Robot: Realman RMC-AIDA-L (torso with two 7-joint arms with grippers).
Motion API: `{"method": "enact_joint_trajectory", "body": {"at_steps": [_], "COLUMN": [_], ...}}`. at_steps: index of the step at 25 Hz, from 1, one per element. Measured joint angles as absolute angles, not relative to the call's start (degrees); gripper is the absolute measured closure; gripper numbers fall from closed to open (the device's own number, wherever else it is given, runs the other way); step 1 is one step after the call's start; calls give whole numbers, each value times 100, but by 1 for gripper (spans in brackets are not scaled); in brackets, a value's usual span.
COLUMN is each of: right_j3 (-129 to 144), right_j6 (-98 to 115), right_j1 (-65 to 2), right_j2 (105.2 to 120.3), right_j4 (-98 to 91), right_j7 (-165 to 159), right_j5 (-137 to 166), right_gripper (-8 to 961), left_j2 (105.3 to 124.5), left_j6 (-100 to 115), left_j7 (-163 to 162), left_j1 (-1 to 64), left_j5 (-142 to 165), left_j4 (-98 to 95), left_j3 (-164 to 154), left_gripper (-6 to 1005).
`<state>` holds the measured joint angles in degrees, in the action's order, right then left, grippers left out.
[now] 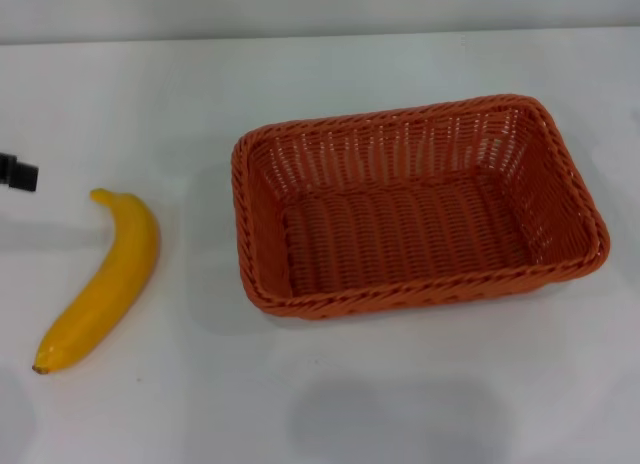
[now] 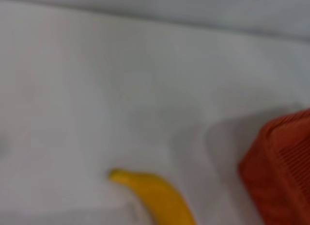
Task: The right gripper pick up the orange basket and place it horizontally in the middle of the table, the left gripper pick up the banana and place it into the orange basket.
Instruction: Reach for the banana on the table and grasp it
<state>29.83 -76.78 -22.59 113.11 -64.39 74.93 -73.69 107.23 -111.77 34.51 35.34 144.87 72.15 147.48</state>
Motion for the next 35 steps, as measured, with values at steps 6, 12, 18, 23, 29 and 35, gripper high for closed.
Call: {"method": "enact_joint_trajectory", "body": {"at_steps": [6,12,18,23,29,35], "right_j3": [2982,2977,3021,3009,2979,2979], "right_j6": [-7624,-7600,-7565,-7557,-7525,-7479], "right_j1": [-2404,-2367,-2384,-2401,-2391,-2379], "right_j2": [11318,11325,11360,11373,11373,11372], "right_j4": [-6111,-6018,-6002,-5925,-5853,-5766], "right_j7": [7596,7652,7700,7721,7725,7729], "right_j5": [-7499,-7640,-7611,-7611,-7630,-7645], "right_gripper": [83,84,84,83,83,83], "left_j2": [10695,10826,11067,11145,11219,11291], "left_j6": [-10960,-10224,-9725,-9465,-9255,-9101], "left_j7": [3494,3459,3407,3276,2989,2779], "left_j1": [3825,4185,4344,4586,4753,4778], "left_j5": [15158,15309,15413,15495,15751,15894], "left_j4": [6543,5667,5396,4937,4594,4570], "left_j3": [14235,13770,13258,13009,12639,12502], "left_gripper": [124,124,125,124,125,125]}}
